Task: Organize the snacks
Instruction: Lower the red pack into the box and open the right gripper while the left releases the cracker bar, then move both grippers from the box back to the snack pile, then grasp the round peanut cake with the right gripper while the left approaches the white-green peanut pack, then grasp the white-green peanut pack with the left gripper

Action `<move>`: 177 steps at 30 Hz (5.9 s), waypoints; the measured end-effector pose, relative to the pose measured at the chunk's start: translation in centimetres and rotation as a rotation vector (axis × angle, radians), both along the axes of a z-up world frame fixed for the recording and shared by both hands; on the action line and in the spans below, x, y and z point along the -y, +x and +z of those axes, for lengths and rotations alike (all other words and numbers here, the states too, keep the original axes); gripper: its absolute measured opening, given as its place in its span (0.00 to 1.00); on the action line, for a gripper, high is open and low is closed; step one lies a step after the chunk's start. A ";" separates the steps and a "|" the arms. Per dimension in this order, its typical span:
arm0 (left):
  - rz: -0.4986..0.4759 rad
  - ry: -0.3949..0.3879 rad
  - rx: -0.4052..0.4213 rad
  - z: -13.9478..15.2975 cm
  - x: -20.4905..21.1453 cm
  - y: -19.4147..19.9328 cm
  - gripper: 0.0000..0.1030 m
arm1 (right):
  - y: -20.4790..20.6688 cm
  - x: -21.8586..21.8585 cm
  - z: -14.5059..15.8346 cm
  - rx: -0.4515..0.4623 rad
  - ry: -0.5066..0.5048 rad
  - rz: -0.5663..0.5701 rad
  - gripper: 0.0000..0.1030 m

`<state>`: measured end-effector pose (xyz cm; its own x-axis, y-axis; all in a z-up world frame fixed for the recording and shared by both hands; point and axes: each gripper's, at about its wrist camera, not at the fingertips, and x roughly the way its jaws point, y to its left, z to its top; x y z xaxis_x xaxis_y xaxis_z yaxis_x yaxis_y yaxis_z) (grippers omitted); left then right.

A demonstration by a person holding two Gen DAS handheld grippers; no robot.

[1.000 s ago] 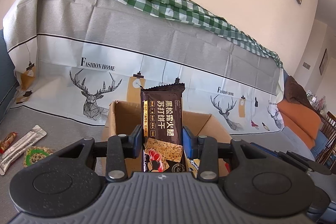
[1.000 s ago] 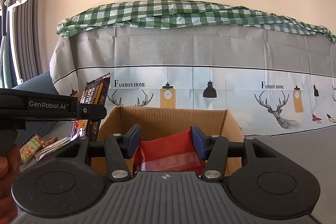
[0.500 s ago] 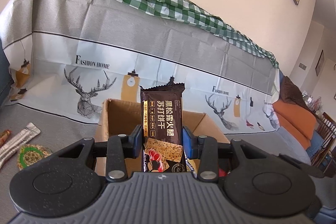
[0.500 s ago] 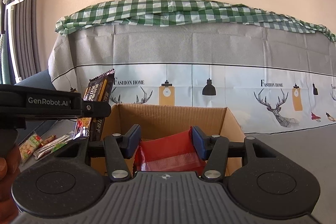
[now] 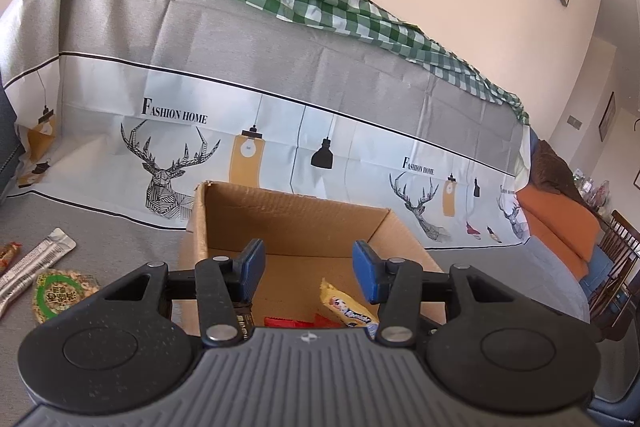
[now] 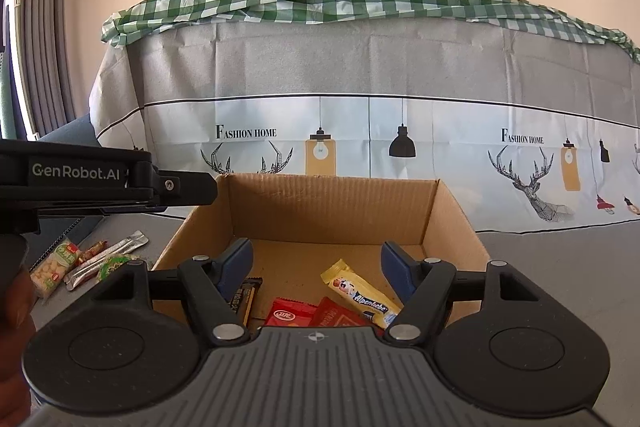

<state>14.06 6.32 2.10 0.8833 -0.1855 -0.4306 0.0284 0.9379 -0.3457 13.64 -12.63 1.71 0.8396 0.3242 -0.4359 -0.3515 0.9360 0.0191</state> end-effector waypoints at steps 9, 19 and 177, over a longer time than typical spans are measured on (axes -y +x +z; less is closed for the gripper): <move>0.043 0.030 -0.025 0.1 -1.2 -0.5 0.51 | -0.2 -1.5 -0.3 -0.022 0.001 0.010 0.71; 0.073 0.032 -0.023 0.7 -3.2 -1.4 0.51 | -0.8 -3.8 -0.7 -0.037 -0.009 0.028 0.71; 0.475 -0.049 -0.515 -7.5 -18.2 -7.5 0.38 | -10.3 -19.2 -11.4 -0.330 -0.225 0.478 0.79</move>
